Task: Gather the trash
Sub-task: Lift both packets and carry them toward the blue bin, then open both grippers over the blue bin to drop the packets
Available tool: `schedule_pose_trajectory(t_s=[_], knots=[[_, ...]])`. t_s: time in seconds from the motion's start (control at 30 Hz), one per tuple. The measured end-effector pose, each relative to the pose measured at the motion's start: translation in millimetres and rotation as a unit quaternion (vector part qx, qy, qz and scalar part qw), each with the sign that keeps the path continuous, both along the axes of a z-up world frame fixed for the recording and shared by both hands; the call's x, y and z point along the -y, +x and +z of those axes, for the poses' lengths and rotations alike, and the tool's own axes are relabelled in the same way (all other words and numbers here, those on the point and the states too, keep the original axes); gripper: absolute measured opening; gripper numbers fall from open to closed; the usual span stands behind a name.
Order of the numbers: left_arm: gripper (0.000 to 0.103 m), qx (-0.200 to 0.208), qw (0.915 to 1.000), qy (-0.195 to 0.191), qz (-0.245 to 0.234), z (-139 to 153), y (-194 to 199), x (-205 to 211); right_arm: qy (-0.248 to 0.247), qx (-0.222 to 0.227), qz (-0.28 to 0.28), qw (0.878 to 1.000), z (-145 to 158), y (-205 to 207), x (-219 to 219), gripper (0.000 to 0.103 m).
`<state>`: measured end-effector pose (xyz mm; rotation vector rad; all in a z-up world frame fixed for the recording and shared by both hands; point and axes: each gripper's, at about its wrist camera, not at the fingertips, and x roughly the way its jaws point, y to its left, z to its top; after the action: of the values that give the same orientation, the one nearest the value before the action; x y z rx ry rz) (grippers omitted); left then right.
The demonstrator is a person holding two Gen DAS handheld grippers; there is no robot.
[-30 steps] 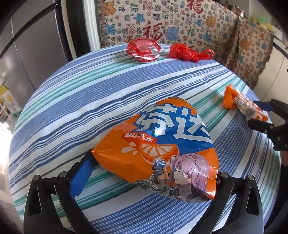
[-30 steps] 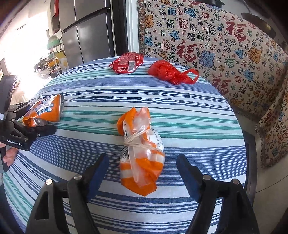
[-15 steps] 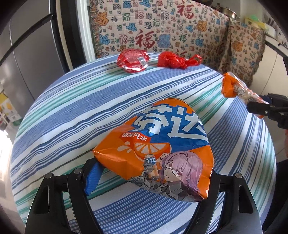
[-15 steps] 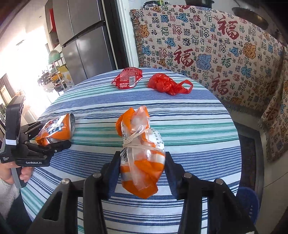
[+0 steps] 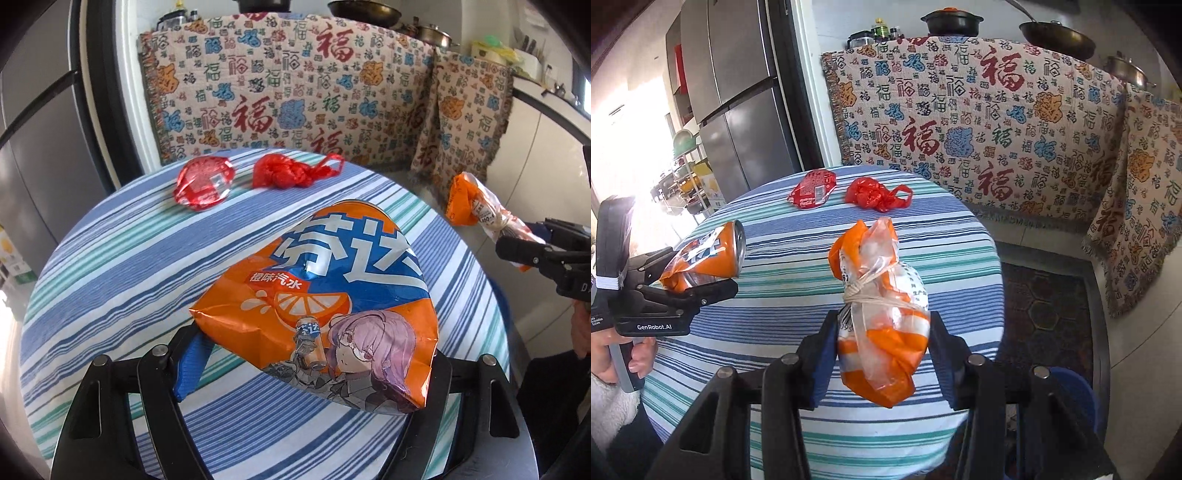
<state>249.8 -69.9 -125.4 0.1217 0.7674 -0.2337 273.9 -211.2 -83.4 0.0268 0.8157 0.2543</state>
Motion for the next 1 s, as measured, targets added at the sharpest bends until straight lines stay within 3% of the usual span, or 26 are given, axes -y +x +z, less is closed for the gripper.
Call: schedule_pose_trajectory(t_s=[0.23, 0.5, 1.0], knots=[[0.081, 0.002, 0.9982, -0.018, -0.057, 14.8, 3.4, 67.6, -0.008, 0.007, -0.058, 0.998, 6.5, -23.6, 62.8, 0.047], [0.081, 0.0, 0.9897, -0.039, -0.138, 19.8, 17.0, 162.7, -0.026, 0.0, -0.153, 0.988, 2.8, -49.6, 152.2, 0.047], [0.081, -0.067, 0.9698, -0.041, -0.231, -37.5, 49.5, 326.1, -0.037, -0.051, -0.233, 0.97, -46.1, -64.8, 255.6, 0.047]])
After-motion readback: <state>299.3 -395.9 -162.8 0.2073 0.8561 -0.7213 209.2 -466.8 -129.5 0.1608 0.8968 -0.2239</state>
